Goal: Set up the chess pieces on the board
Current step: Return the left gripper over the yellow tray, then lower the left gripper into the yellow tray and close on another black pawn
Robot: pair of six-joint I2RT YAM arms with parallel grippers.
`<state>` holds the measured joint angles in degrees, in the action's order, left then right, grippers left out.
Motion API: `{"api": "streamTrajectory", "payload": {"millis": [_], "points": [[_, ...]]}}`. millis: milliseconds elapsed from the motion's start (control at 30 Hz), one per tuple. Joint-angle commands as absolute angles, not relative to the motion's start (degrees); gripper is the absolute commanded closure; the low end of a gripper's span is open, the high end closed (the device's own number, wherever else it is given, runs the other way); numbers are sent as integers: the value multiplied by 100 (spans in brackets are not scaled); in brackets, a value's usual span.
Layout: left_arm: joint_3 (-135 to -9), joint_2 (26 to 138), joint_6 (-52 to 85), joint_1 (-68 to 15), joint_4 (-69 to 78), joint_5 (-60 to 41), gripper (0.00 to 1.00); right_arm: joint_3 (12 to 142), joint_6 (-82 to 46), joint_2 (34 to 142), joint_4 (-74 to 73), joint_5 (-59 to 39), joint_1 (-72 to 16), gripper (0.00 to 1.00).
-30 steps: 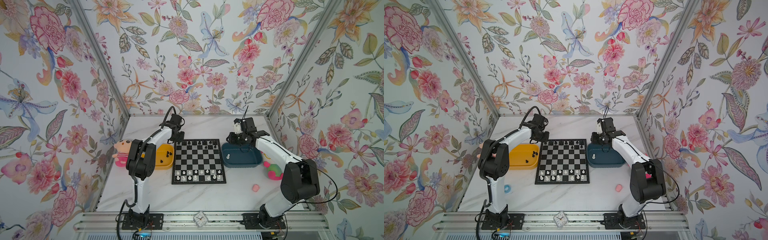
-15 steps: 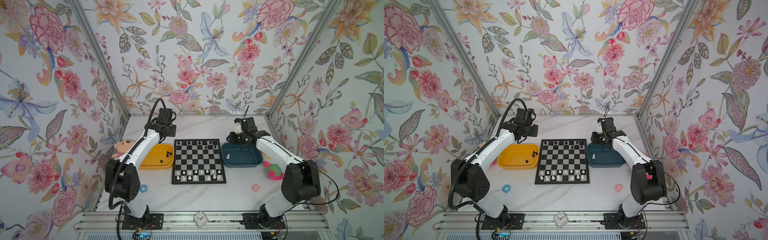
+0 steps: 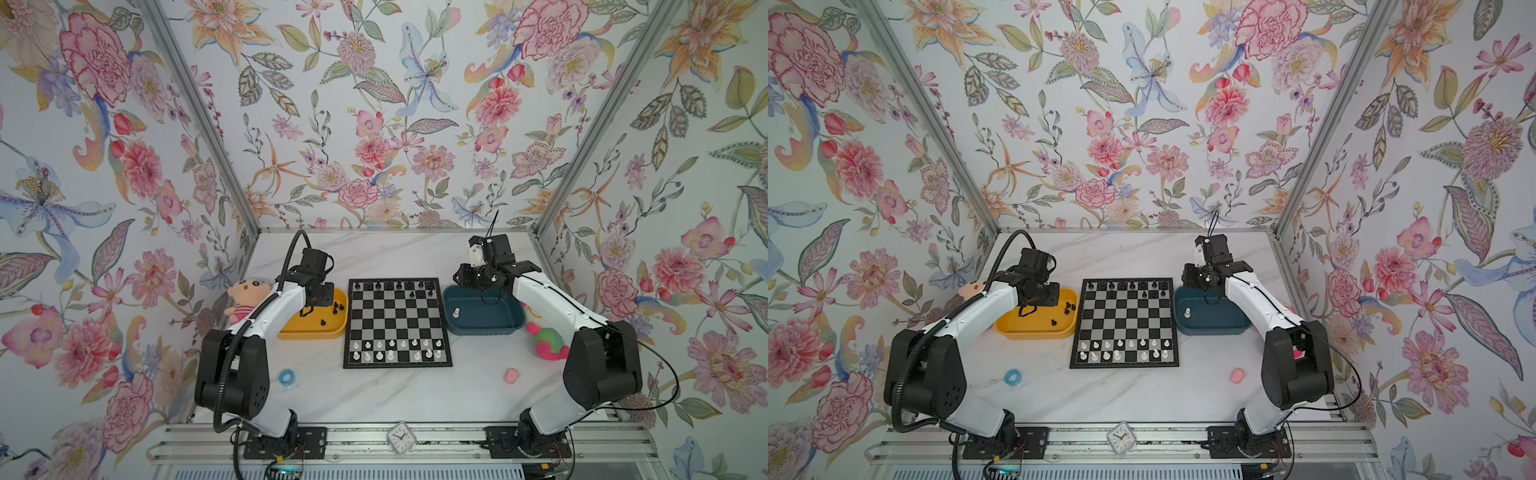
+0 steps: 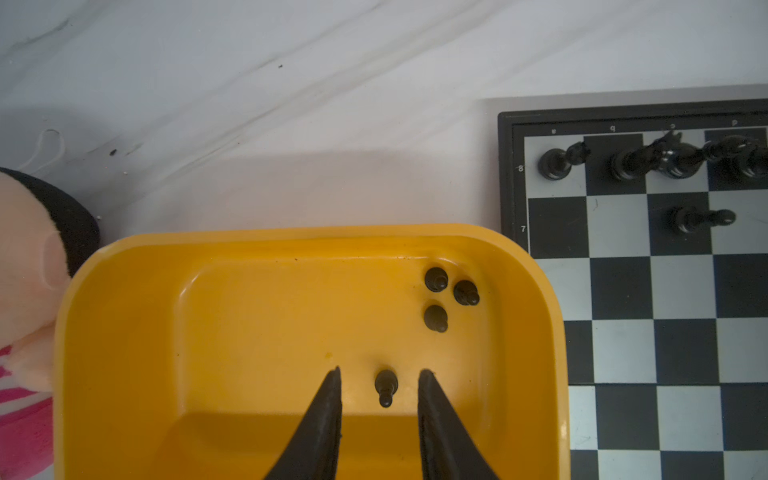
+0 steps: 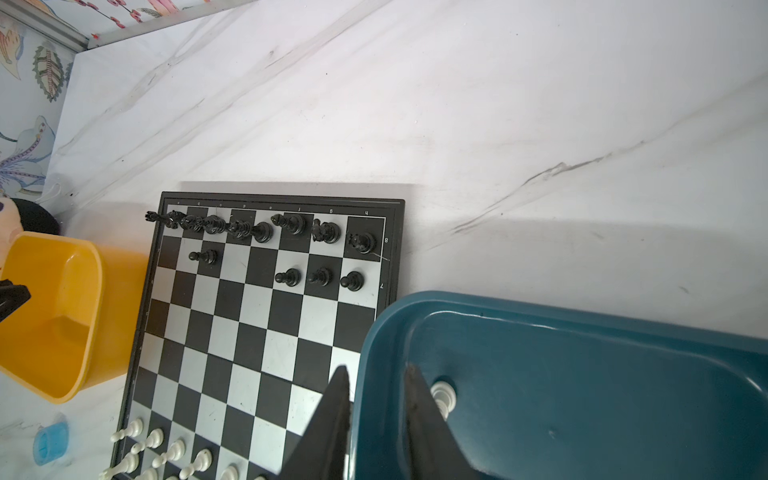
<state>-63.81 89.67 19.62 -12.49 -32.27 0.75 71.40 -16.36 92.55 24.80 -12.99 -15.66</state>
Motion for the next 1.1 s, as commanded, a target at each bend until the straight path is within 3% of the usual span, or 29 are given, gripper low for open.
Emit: {"api": "streamTrajectory", "payload": {"millis": [0, 400, 1067], "points": [[-6168, 9112, 2089, -1257, -2997, -204, 66, 7092, -1669, 9087, 2593, -1221, -1541, 75], [-6073, 9538, 2161, -1257, -2444, -799, 65, 7006, -1687, 9062, 2566, -1190, -1572, 75], [-6100, 10061, 2122, -1257, -2559, -800, 69, 6991, -1708, 9158, 2531, -1230, -1571, 75]]}}
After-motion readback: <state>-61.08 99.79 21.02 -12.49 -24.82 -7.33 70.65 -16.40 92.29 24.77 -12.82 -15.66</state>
